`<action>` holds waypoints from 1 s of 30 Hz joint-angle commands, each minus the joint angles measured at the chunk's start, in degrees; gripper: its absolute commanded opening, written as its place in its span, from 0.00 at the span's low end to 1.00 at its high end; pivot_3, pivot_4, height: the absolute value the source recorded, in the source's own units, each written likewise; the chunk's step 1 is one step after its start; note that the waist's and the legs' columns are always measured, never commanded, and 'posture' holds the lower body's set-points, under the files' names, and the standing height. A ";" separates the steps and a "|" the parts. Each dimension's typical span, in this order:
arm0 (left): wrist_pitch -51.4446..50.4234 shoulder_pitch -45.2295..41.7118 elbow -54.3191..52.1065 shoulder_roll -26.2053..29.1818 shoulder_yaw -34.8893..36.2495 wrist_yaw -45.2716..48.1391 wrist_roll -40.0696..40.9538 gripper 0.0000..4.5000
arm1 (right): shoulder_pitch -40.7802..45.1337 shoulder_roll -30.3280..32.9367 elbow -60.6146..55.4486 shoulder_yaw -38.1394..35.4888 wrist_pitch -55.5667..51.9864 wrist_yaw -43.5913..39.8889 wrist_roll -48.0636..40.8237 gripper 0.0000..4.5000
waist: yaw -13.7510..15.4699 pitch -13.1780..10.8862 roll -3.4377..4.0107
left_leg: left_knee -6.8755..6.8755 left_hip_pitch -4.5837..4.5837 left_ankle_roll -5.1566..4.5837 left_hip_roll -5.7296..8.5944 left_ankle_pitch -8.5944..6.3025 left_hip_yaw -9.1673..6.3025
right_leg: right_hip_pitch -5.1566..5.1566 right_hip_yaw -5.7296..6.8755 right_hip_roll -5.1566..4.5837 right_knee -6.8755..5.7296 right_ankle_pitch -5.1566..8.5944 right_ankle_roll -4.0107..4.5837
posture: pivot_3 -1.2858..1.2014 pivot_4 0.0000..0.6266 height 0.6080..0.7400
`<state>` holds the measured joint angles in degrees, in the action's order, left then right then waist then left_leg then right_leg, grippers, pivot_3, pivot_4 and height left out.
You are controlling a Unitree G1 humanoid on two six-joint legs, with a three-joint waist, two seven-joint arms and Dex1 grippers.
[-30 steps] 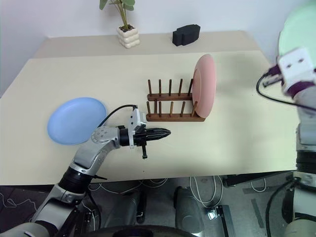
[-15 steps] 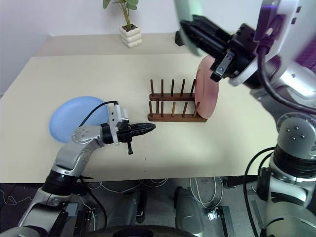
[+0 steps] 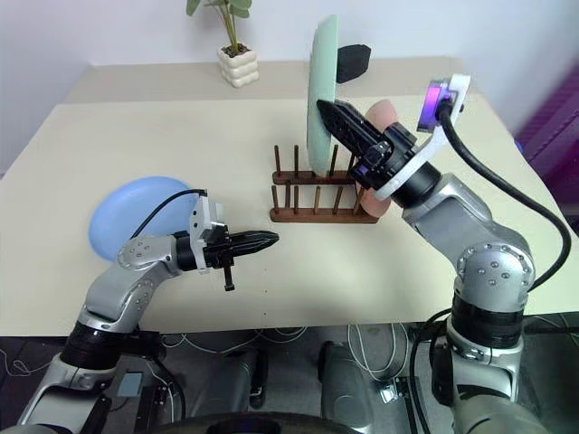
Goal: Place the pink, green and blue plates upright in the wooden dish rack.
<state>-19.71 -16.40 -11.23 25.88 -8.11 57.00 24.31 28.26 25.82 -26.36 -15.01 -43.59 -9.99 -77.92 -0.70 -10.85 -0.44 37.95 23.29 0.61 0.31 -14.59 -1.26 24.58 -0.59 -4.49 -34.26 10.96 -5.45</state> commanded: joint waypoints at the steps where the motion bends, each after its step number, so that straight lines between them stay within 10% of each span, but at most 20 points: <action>1: 0.79 -0.36 -1.17 0.14 0.43 0.44 0.71 0.00 | -1.27 -0.13 -1.21 -1.24 0.96 1.48 -1.96 0.01 | -0.02 0.00 0.00 | 0.00 0.00 0.00 0.00 0.00 0.00 | 0.00 0.01 0.02 0.00 0.00 0.00 | 0.52 0.24 0.97; 30: 3.12 -1.78 -0.81 1.59 3.84 -5.27 -1.40 0.00 | -3.72 -0.20 3.35 -0.38 0.33 2.03 -3.40 0.01 | 0.03 0.00 0.00 | 0.00 0.03 -0.01 -0.01 -0.01 0.02 | 0.02 0.00 0.02 0.03 0.01 0.00 | 0.52 0.24 0.97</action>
<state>-17.00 -17.39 -10.82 27.21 -5.25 52.03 22.62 24.67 25.42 -22.13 -14.74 -43.46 -7.26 -80.16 -0.66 -10.85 -0.44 37.95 23.32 0.60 0.30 -14.60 -1.24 24.60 -0.59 -4.46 -34.23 10.97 -5.45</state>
